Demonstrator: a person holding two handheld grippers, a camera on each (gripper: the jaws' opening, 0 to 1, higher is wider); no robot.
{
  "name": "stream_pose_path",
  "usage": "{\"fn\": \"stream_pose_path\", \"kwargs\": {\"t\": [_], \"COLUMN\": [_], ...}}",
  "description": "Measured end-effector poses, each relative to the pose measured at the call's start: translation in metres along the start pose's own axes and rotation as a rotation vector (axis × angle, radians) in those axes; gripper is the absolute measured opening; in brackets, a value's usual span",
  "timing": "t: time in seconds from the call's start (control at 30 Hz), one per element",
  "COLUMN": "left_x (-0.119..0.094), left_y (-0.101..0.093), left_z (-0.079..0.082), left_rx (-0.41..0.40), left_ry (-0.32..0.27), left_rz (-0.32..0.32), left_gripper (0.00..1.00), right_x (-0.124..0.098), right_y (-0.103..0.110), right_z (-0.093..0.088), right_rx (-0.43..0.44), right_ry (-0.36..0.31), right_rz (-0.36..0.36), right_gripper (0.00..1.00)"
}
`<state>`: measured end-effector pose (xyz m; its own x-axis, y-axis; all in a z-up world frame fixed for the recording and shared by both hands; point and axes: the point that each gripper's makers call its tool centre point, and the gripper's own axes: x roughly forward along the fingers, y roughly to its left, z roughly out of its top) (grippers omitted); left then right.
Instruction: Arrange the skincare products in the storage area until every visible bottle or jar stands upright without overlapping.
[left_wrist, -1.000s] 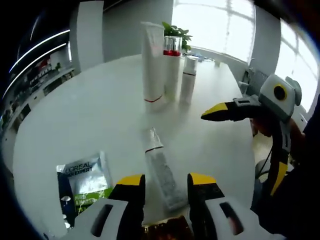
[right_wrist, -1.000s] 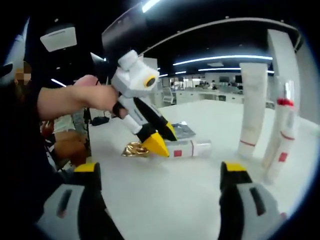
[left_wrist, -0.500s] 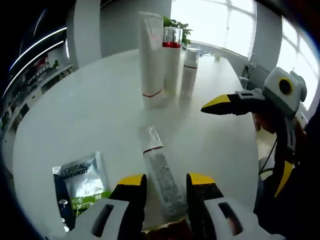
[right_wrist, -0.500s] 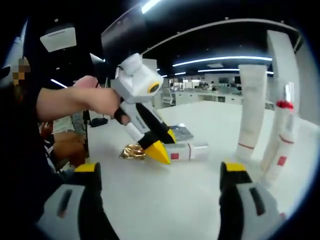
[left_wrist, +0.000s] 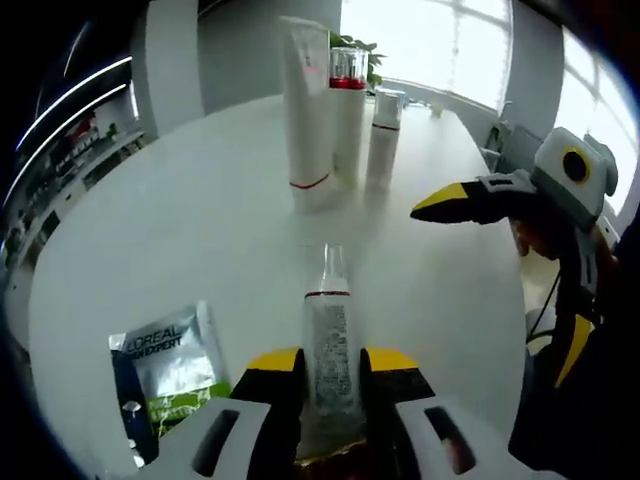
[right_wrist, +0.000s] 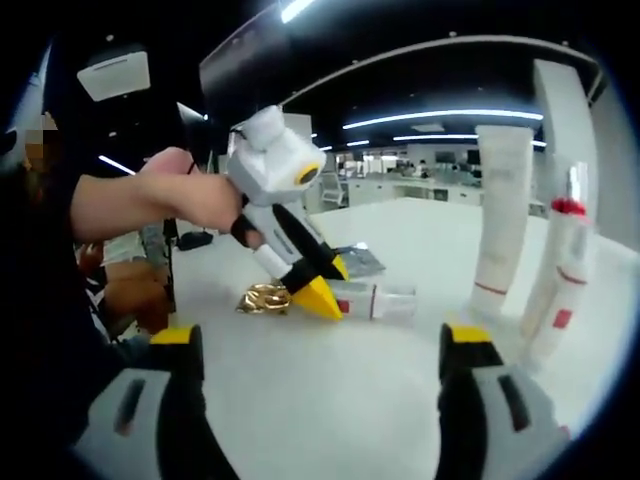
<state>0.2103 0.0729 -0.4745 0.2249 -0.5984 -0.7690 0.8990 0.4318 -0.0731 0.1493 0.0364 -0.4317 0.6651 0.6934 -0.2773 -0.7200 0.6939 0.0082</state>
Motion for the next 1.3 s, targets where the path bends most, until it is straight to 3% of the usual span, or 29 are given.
{"fn": "stream_pose_path", "kwargs": {"t": [0.63,0.9,1.3], "left_x": [-0.0071,-0.0062,-0.0056], "left_y": [0.0038,0.0096,0.01], "left_z": [0.0011,-0.0051,-0.0067], "left_rx": [0.011,0.033,-0.002], "left_ry": [-0.033,0.004,0.06], "left_rz": [-0.008,0.01,-0.007], "left_gripper": [0.21,0.21,0.22], "right_x": [0.0008,0.0032,0.0027], "right_y": [-0.0016,0.0021,0.0016], "right_z": [-0.0049,-0.0044,-0.0001], "right_rx": [0.026,0.03,0.04], "right_ry": [0.019,0.021,0.007], "right_rz": [-0.002,0.006,0.014], "right_gripper": [0.97,0.97,0.97]}}
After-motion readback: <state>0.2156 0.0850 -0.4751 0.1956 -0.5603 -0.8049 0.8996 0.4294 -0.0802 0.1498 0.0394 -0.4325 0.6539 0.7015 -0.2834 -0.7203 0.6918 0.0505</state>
